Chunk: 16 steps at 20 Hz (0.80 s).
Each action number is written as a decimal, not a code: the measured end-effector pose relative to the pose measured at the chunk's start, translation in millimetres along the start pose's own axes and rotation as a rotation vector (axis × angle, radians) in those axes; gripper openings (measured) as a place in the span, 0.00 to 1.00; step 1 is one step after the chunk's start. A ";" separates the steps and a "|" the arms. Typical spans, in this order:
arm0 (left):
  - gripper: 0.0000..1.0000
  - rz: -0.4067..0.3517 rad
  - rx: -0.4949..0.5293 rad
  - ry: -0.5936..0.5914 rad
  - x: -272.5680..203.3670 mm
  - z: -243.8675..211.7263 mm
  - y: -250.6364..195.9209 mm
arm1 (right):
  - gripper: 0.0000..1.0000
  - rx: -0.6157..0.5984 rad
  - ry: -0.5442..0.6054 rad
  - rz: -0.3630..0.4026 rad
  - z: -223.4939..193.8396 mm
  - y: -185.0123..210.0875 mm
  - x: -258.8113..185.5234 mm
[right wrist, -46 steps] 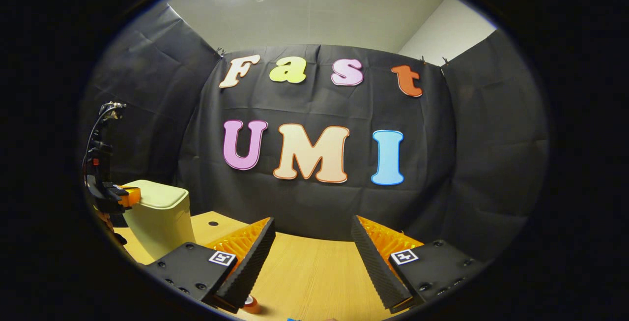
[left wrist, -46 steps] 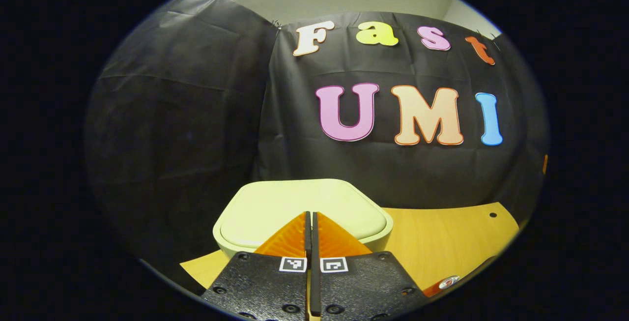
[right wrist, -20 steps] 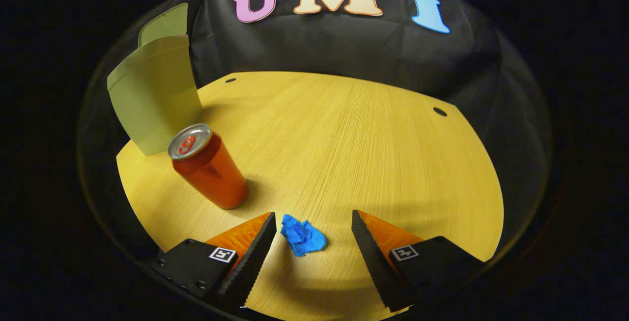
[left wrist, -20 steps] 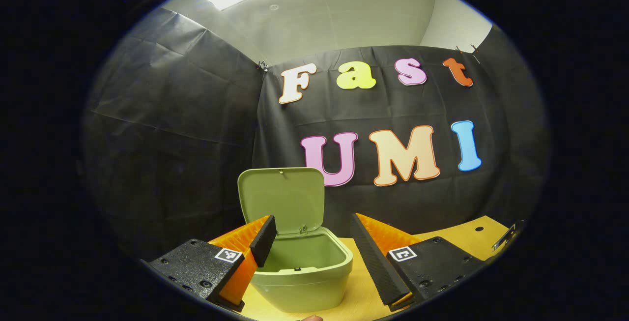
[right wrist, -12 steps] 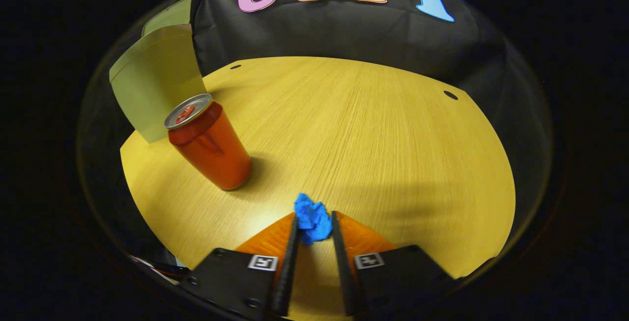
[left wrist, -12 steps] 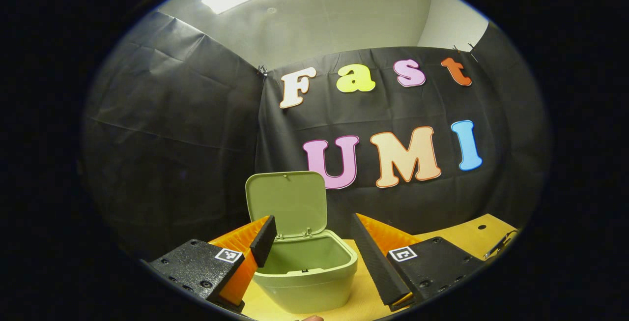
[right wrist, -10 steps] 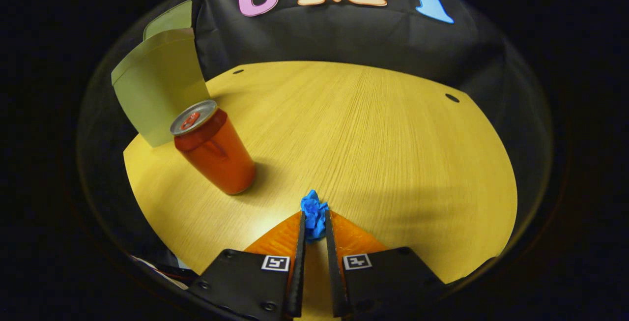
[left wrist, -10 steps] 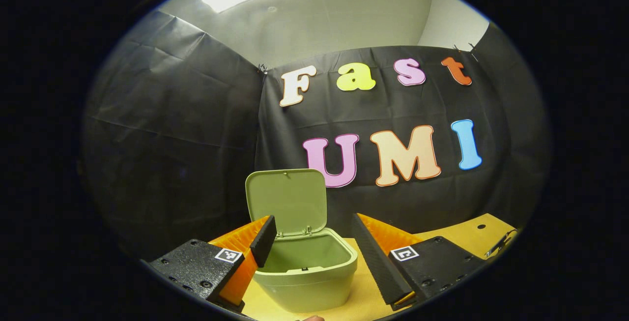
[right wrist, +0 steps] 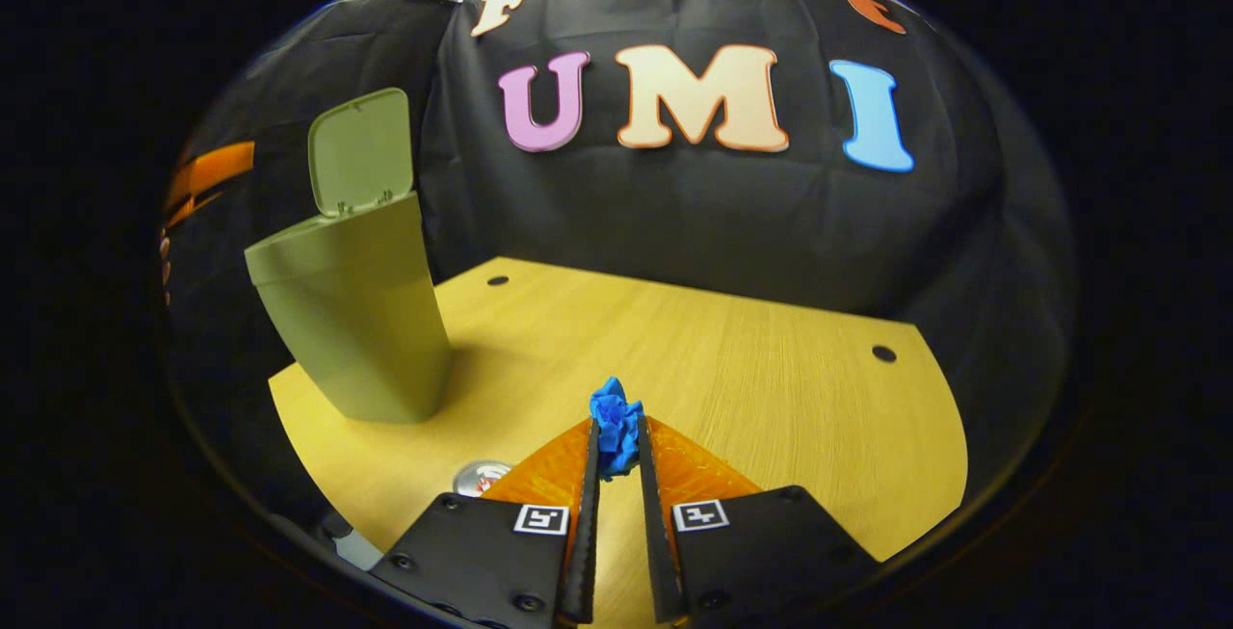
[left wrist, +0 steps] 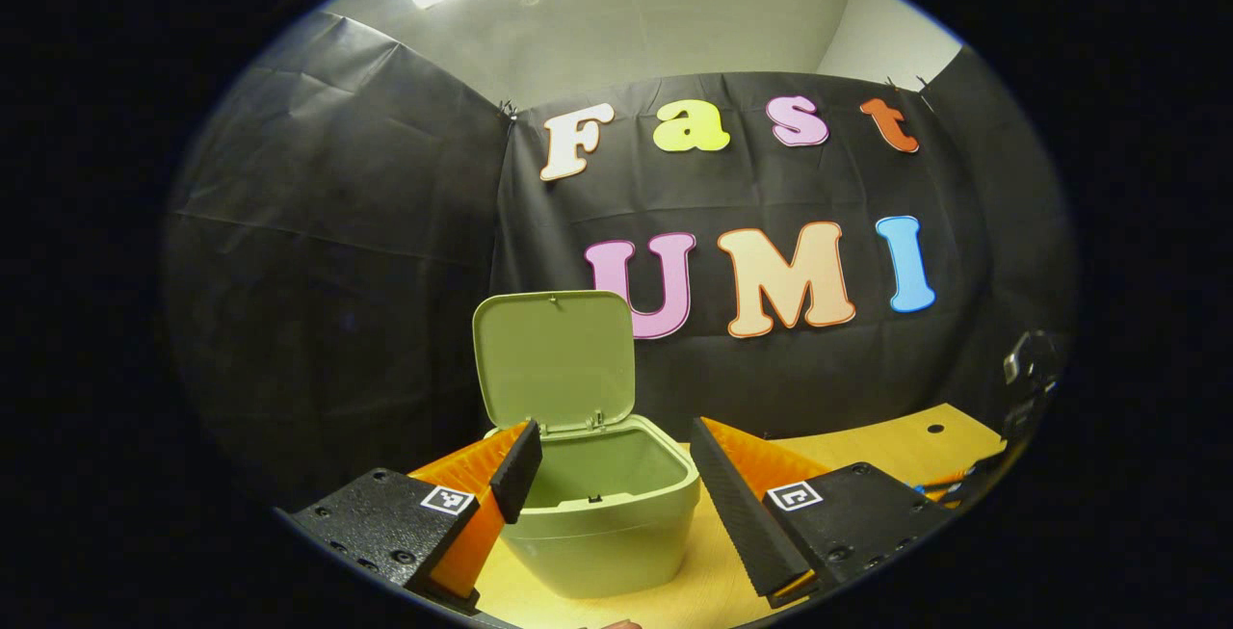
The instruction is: Press the lid of the desktop garbage bin to open it, pick up the crumpled paper on the desktop and throw it into the bin, then pick up the pop can on the desktop and drop it into the bin, and finally close the garbage bin lid.
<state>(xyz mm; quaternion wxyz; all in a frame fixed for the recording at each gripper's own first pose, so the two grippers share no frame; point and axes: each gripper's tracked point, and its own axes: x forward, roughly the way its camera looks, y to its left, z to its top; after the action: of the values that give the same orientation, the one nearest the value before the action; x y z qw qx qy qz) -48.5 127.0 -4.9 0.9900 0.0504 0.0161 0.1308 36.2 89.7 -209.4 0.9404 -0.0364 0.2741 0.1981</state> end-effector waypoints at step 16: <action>0.94 0.059 0.037 0.109 -24.6 -49.5 70.5 | 0.23 -0.125 -0.307 0.268 189.8 162.9 17.3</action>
<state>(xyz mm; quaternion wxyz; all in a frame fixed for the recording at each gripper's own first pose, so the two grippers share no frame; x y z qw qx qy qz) -92.6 193.0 -46.3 0.9823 0.0619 0.0707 0.1621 80.8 279.1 -51.2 0.9322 -0.0271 0.1171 0.3413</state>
